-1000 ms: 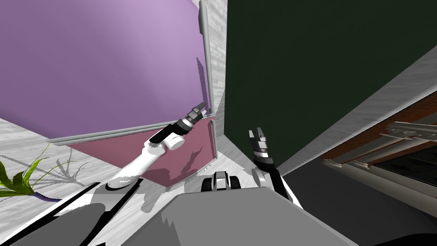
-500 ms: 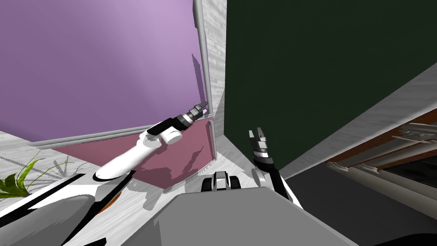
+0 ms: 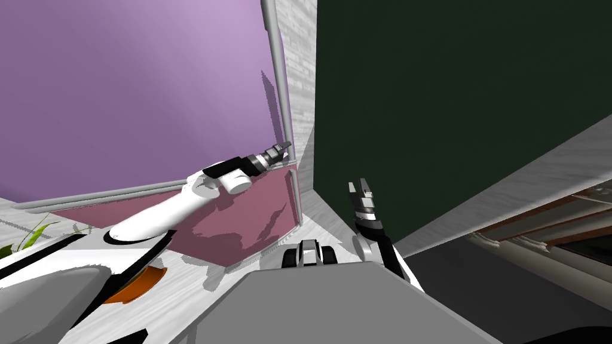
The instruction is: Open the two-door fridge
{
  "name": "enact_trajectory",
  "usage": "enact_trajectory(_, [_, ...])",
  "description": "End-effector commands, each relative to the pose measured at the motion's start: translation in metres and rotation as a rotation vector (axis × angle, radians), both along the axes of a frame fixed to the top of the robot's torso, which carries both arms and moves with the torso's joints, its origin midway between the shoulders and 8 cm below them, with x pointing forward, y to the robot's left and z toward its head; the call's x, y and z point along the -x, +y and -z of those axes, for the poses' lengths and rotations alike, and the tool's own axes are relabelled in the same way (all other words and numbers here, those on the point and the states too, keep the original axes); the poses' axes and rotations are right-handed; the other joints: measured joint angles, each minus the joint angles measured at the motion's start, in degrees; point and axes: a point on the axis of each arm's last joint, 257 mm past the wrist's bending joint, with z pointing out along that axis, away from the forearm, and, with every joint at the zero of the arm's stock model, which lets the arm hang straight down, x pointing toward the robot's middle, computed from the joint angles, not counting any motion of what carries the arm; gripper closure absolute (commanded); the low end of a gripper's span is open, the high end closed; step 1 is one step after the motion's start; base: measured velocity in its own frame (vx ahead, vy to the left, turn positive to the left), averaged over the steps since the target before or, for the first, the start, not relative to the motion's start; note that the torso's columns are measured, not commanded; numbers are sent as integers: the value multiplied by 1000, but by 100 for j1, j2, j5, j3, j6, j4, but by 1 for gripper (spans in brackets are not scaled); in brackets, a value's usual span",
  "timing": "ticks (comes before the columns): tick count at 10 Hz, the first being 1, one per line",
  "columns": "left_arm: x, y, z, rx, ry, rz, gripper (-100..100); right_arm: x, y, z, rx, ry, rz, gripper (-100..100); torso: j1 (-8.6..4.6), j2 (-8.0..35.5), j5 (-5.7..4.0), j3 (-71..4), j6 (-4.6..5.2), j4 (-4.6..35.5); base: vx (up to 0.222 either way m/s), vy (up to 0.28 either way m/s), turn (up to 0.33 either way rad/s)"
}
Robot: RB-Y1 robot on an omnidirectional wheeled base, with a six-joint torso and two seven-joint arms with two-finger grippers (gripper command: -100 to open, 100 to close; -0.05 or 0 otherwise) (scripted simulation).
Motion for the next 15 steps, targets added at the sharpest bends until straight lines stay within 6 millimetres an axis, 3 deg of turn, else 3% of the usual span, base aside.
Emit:
enact_trajectory(1, [-15,14,-5,-47,31,-50,-100,0,0,0,0,0,0,0,-1,5,0,3,-1,2,42,-60,40])
enact_trajectory(9, [-42,69,-34,-140,87,-223,-100,0,0,0,0,0,0,0,-11,-26,-5,-19,6,-8,51,-68,25])
enact_trajectory(11, [-41,66,-32,-136,86,-212,-100,0,0,0,0,0,0,0,0,7,0,5,1,2,15,-11,2])
enact_trajectory(12, [-41,66,-32,-136,86,-212,100,0,0,0,0,0,0,0,2,15,1,11,-1,6,0,0,0])
enact_trajectory(14, [-8,27,-37,-140,70,-100,100,0,0,0,0,0,0,0,-8,59,-5,33,14,17,-219,122,-36])
enact_trajectory(15, [-8,27,-37,-140,70,-100,100,0,0,0,0,0,0,0,4,77,3,51,5,22,-225,128,-72])
